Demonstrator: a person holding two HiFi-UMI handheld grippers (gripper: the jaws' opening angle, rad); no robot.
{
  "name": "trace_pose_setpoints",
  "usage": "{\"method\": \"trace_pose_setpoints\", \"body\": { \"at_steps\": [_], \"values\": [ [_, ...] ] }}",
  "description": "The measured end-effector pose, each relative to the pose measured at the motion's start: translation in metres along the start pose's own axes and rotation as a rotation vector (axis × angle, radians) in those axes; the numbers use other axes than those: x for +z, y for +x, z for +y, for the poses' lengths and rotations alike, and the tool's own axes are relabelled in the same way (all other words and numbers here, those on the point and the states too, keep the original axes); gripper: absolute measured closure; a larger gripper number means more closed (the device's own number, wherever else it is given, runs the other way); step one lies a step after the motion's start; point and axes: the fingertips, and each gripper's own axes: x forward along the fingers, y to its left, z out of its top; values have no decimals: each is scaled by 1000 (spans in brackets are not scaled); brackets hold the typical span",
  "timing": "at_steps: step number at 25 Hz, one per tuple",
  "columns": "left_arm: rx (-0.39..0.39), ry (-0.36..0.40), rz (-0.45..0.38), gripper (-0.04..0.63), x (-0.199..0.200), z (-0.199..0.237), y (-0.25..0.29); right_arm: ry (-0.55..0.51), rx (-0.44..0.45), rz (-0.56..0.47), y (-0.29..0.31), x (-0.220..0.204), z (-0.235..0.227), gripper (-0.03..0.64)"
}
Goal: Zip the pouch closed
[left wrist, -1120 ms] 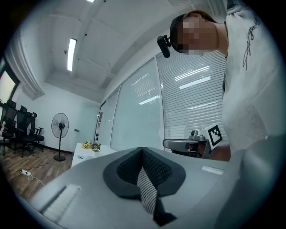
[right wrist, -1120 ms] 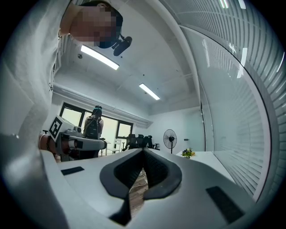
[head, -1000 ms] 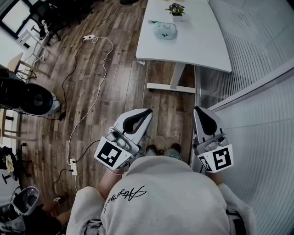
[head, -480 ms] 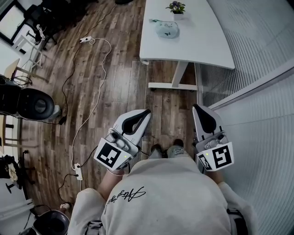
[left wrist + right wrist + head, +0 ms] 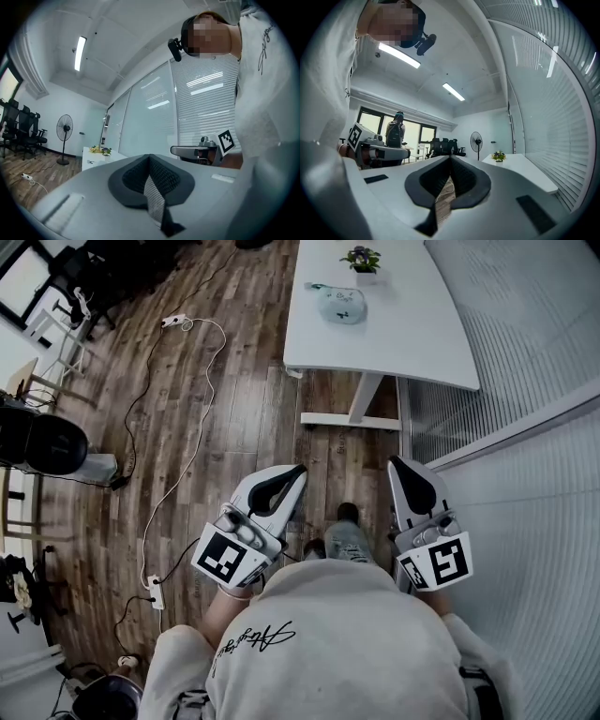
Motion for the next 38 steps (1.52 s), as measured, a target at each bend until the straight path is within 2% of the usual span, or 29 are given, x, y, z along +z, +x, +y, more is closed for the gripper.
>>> {"method": "trace_pose_setpoints", "body": {
  "at_steps": [1,2,3,4,5,6,9,19,38],
  "values": [
    [18,3,-12,595,3,3,3,8,-16,-5,1,0,-6,617],
    [41,8,-24,589,6,6,7,18,-37,-7,2,1,-13,575],
    [62,17,-27,427,8,10,11,26,-59,-6,4,2,-20,350],
    [77,27,-24,207,9,13,15,28,-81,-3,6,2,-28,237],
    [91,34,-20,172,9,16,19,24,-101,-1,6,2,-34,218],
    [106,36,-18,164,9,18,22,17,-117,0,6,2,-39,189],
    [125,33,-13,152,9,22,30,14,-152,-7,4,3,-53,173],
    [146,39,8,152,2,34,43,34,-193,-12,6,-2,-75,172],
    [167,38,35,152,0,79,119,80,-146,42,64,-18,-138,172]
  ]
}}
